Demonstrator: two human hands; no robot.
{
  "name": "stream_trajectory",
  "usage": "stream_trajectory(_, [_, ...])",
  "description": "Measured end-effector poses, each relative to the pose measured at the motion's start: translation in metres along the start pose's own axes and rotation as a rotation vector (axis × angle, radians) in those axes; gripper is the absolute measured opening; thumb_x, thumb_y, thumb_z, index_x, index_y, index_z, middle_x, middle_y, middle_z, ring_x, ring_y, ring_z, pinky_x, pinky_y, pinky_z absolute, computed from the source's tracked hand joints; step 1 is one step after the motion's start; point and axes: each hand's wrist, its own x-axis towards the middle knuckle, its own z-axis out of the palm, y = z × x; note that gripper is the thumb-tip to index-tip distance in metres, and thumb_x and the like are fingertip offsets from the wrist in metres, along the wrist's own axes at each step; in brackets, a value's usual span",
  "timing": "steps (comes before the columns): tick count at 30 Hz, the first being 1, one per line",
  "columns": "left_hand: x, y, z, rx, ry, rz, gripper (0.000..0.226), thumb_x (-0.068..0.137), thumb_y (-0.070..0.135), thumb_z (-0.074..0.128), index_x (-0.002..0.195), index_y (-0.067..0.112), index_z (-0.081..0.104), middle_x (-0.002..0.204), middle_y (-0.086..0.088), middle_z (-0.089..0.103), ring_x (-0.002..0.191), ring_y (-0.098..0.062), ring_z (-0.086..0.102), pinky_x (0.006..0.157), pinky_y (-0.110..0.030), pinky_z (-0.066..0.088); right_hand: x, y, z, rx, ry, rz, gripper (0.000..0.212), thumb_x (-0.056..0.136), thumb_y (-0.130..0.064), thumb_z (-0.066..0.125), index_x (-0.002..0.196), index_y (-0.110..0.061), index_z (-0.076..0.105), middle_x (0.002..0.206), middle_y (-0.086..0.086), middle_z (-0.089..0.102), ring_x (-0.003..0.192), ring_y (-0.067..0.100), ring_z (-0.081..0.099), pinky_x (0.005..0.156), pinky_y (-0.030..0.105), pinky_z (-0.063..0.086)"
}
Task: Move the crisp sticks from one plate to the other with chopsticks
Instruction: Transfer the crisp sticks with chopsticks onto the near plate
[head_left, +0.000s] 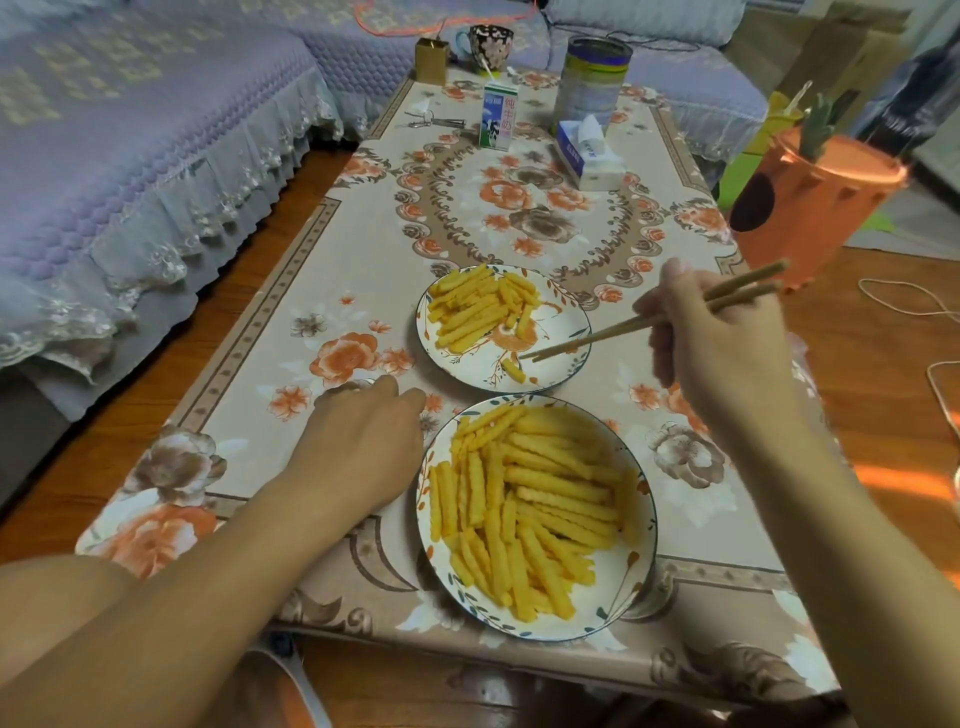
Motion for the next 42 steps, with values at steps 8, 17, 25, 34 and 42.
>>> stream_trajectory(8, [0.000, 0.000, -0.003, 0.023, -0.027, -0.009, 0.021, 0.101, 0.025, 0.045, 0.110, 0.021, 0.063, 0.102, -0.004, 0.061, 0.091, -0.034, 0.063, 0.065, -0.035, 0.035, -0.007, 0.016, 0.031, -0.131, -0.092, -0.156, 0.048, 0.108, -0.035, 0.046, 0.083, -0.003, 0.071, 0.057, -0.013, 0.059, 0.054, -0.003, 0.057, 0.060, 0.024, 0.042])
stream_trajectory(17, [0.001, 0.003, -0.007, 0.033, -0.045, -0.026, 0.020, 0.103, 0.027, 0.043, 0.110, 0.021, 0.061, 0.105, -0.003, 0.061, 0.093, -0.034, 0.064, 0.063, -0.035, 0.031, 0.001, -0.046, -0.035, 0.078, -0.172, 0.012, 0.049, 0.109, -0.029, 0.047, 0.075, 0.000, 0.068, 0.053, 0.011, 0.056, 0.044, 0.024, 0.048, 0.041, 0.028, 0.039])
stream_trajectory(25, [0.000, 0.004, -0.008, 0.030, -0.074, -0.030, 0.023, 0.102, 0.026, 0.042, 0.113, 0.021, 0.061, 0.106, -0.003, 0.060, 0.094, -0.033, 0.063, 0.066, -0.035, 0.034, -0.009, -0.050, -0.041, -0.188, -0.603, -0.017, 0.043, 0.098, -0.041, 0.056, 0.073, -0.011, 0.075, 0.056, 0.011, 0.063, 0.045, 0.024, 0.055, 0.047, 0.032, 0.046])
stream_trajectory(34, [0.002, -0.001, -0.012, -0.041, -0.157, -0.022, 0.029, 0.104, 0.029, 0.036, 0.123, 0.023, 0.057, 0.112, -0.003, 0.058, 0.100, -0.033, 0.062, 0.076, -0.038, 0.049, 0.003, -0.050, -0.038, 0.097, -0.195, 0.082, 0.051, 0.105, -0.041, 0.047, 0.076, -0.007, 0.070, 0.067, 0.008, 0.062, 0.057, 0.019, 0.057, 0.052, 0.029, 0.048])
stream_trajectory(42, [0.003, -0.011, -0.018, -0.116, -0.238, 0.025, 0.033, 0.104, 0.031, 0.034, 0.129, 0.024, 0.056, 0.121, -0.006, 0.058, 0.107, -0.032, 0.061, 0.078, -0.038, 0.046, 0.067, -0.035, 0.049, -0.208, 0.112, 0.024, 0.051, 0.108, -0.043, 0.043, 0.075, -0.014, 0.067, 0.067, -0.001, 0.065, 0.058, 0.019, 0.063, 0.061, 0.043, 0.056])
